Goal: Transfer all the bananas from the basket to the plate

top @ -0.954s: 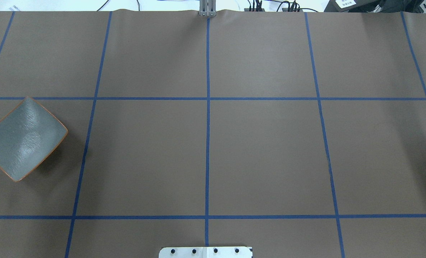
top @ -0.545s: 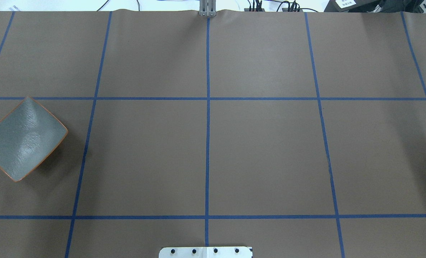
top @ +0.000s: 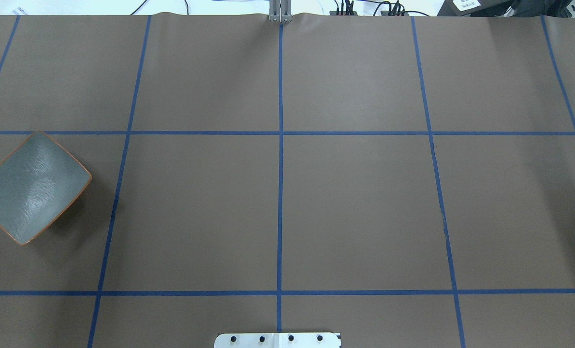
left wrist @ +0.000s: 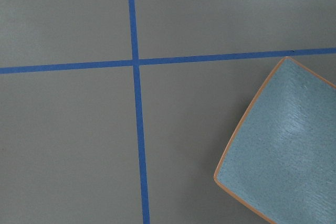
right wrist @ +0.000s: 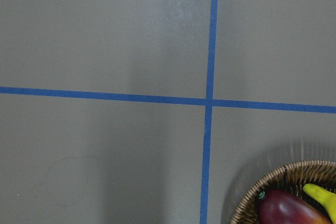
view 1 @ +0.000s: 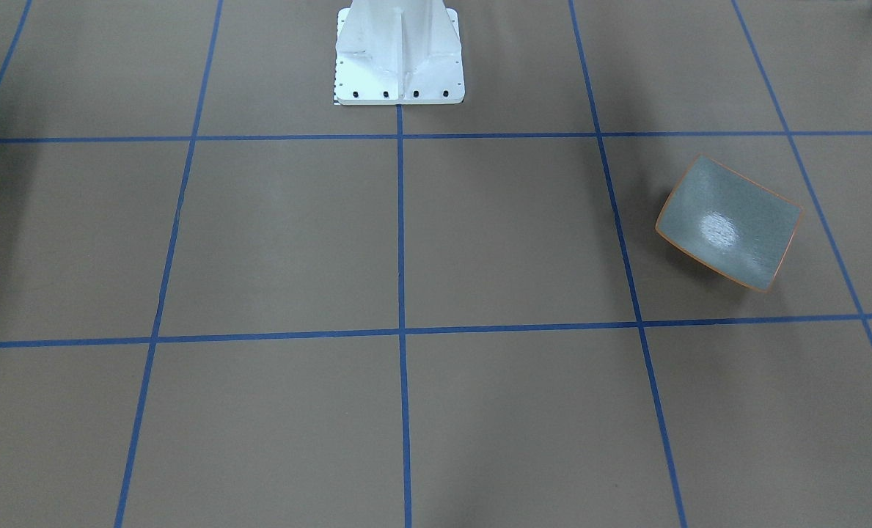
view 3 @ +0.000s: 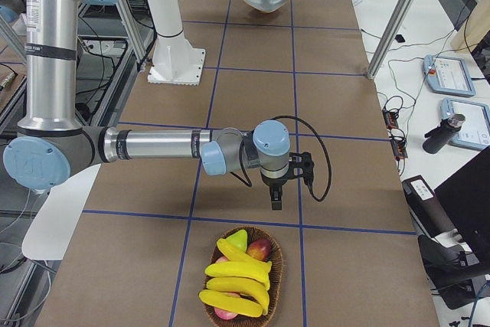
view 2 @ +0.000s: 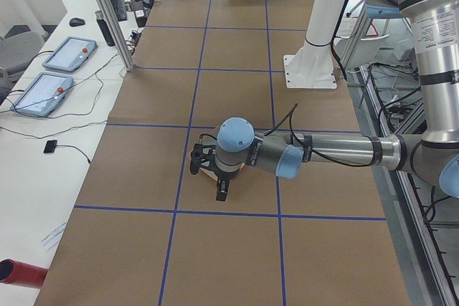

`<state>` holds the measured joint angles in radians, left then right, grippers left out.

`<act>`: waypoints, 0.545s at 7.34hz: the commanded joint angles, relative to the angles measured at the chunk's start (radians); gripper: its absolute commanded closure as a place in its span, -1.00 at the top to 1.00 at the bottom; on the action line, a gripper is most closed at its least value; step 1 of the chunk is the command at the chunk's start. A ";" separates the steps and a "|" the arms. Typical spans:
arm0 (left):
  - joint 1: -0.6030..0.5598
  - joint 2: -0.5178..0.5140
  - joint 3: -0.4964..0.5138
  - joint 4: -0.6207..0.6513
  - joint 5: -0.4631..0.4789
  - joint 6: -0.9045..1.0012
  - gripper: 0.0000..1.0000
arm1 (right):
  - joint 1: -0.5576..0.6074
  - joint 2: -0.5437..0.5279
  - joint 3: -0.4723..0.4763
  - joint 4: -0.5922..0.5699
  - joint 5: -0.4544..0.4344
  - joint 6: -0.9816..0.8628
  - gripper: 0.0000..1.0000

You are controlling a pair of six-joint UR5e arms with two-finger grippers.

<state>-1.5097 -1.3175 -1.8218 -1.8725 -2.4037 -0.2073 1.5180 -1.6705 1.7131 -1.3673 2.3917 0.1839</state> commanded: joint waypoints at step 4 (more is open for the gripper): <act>0.000 -0.011 0.004 -0.004 0.001 -0.032 1.00 | 0.016 -0.035 -0.024 0.005 -0.083 -0.077 1.00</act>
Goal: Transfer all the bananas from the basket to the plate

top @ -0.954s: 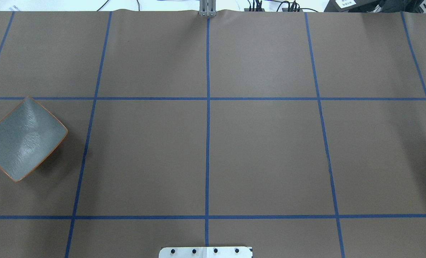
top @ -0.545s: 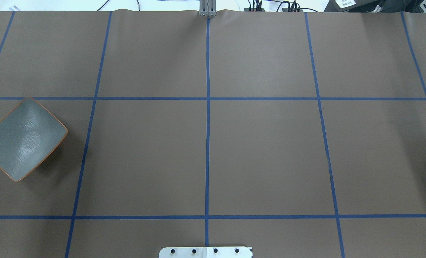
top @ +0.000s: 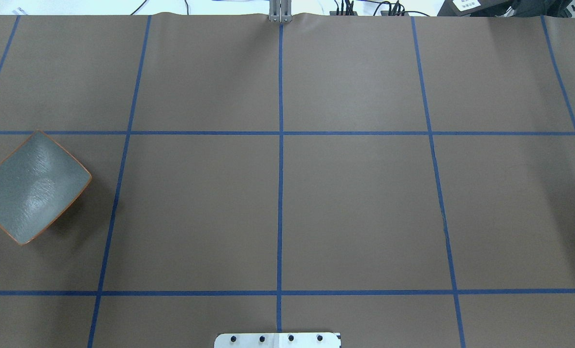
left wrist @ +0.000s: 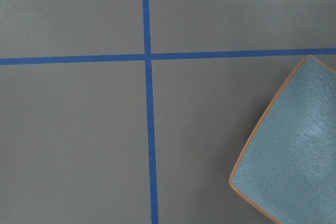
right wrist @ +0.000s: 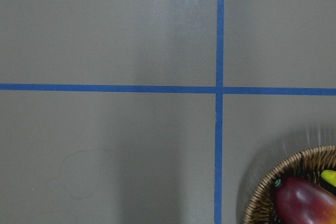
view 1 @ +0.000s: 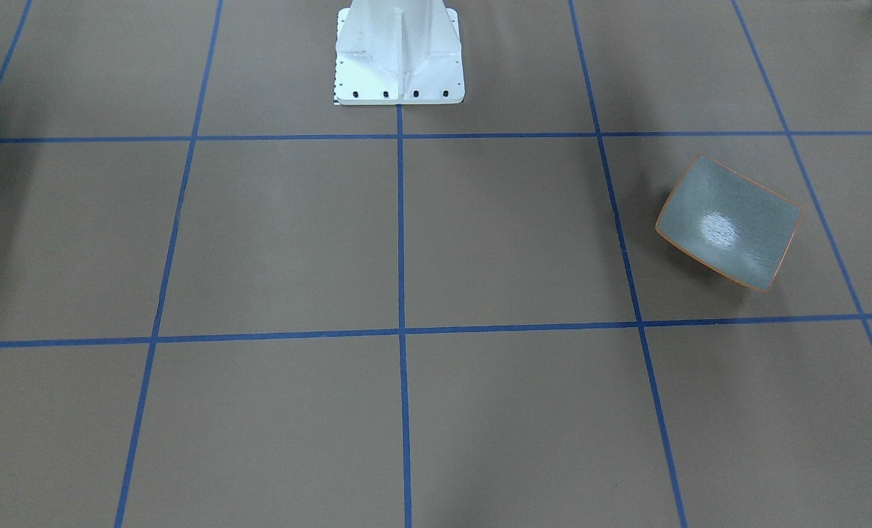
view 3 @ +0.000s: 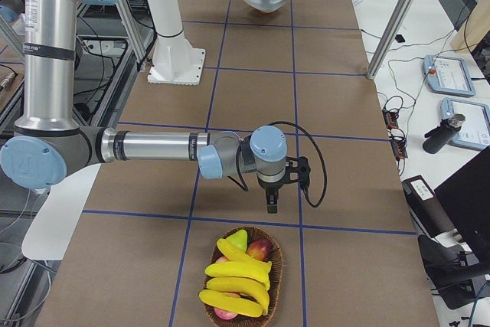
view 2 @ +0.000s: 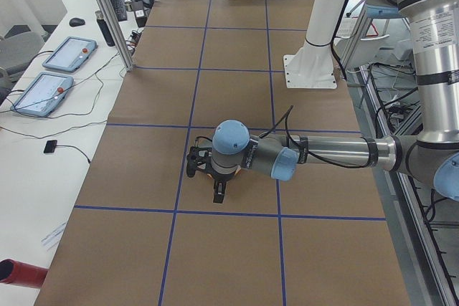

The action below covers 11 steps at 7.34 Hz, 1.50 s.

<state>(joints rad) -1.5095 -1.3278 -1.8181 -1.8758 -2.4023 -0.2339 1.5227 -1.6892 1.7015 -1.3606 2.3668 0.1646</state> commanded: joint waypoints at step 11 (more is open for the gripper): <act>0.000 0.018 -0.016 -0.109 -0.003 -0.008 1.00 | 0.136 -0.006 -0.187 -0.003 -0.132 -0.243 1.00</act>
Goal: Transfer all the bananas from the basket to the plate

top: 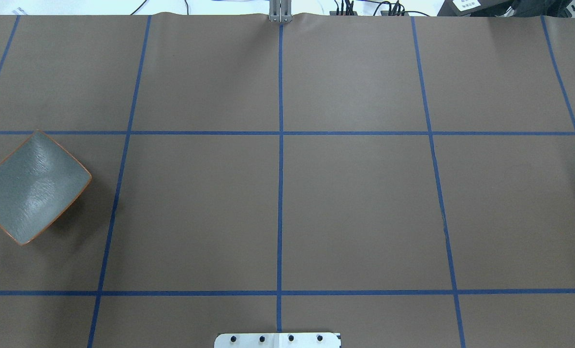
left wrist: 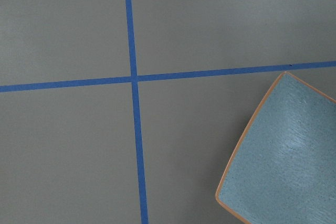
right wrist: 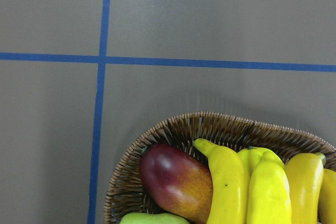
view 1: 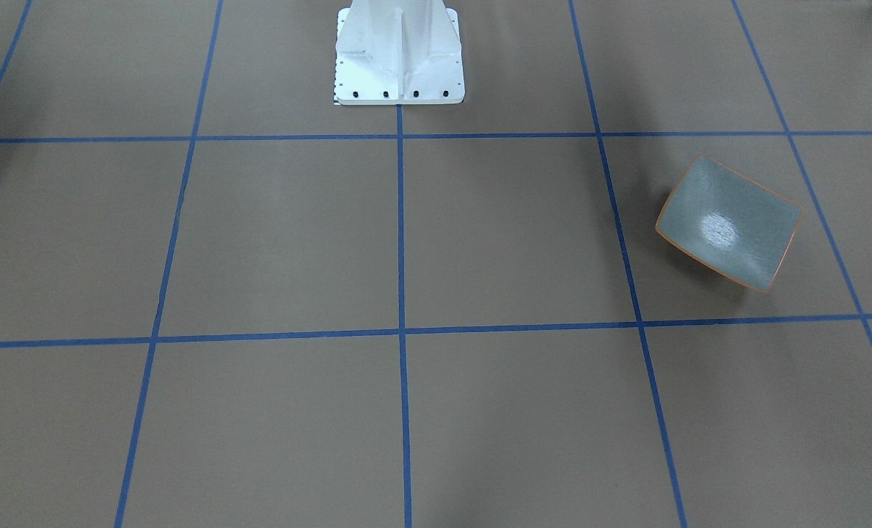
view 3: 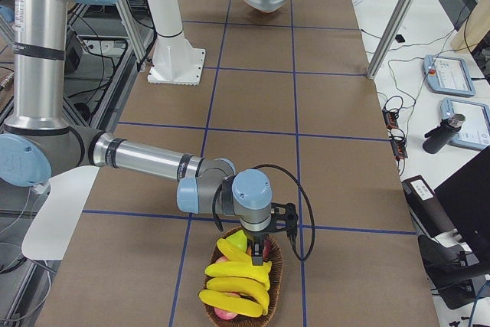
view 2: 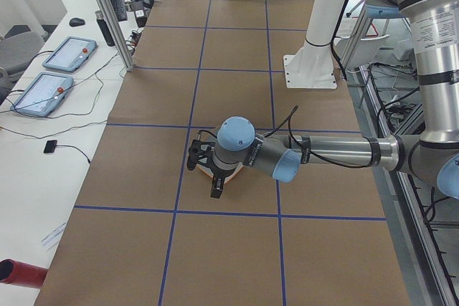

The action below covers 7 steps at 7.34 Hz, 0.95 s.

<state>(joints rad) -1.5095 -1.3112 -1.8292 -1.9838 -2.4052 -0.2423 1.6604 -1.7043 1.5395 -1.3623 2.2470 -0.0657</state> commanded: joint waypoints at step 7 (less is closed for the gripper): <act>0.000 -0.002 -0.013 -0.003 0.000 0.000 1.00 | -0.027 0.028 -0.139 -0.004 -0.066 -0.014 0.69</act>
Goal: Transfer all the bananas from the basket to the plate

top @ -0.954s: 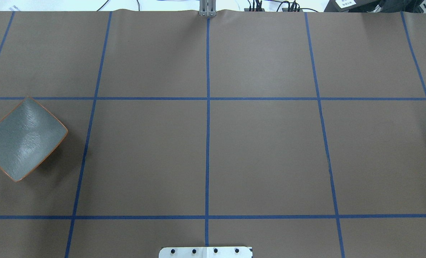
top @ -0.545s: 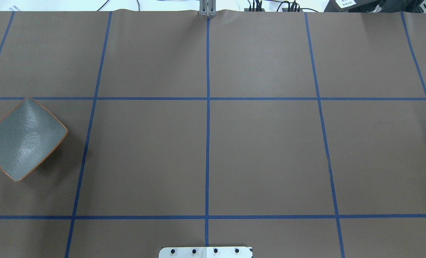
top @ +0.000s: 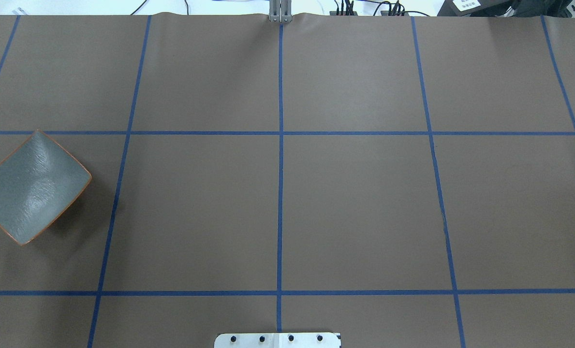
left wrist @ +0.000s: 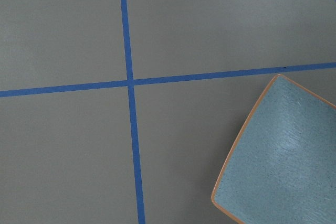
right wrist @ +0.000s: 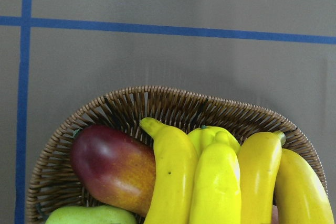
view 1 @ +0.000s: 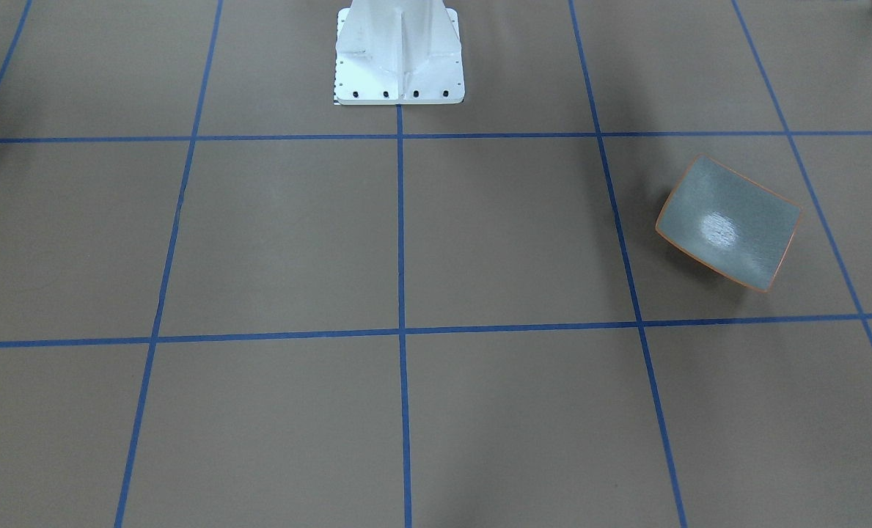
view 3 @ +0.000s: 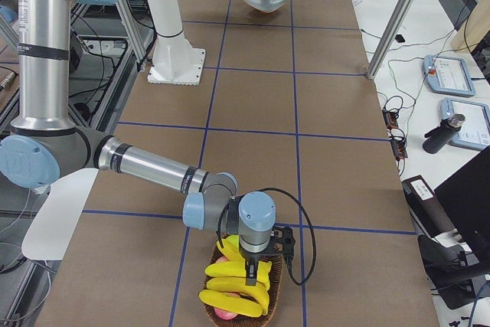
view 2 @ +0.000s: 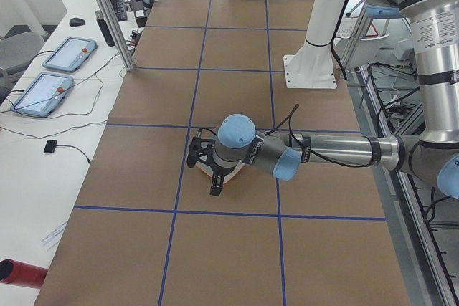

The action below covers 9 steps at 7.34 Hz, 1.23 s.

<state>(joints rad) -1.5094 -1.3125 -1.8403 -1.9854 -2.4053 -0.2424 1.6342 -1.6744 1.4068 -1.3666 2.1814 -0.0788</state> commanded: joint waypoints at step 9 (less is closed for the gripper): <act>0.000 -0.001 -0.010 -0.001 0.000 0.000 1.00 | -0.002 0.004 -0.034 0.001 0.012 -0.041 -1.00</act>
<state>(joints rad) -1.5095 -1.3131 -1.8486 -1.9865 -2.4053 -0.2424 1.6320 -1.6742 1.3666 -1.3656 2.1880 -0.1035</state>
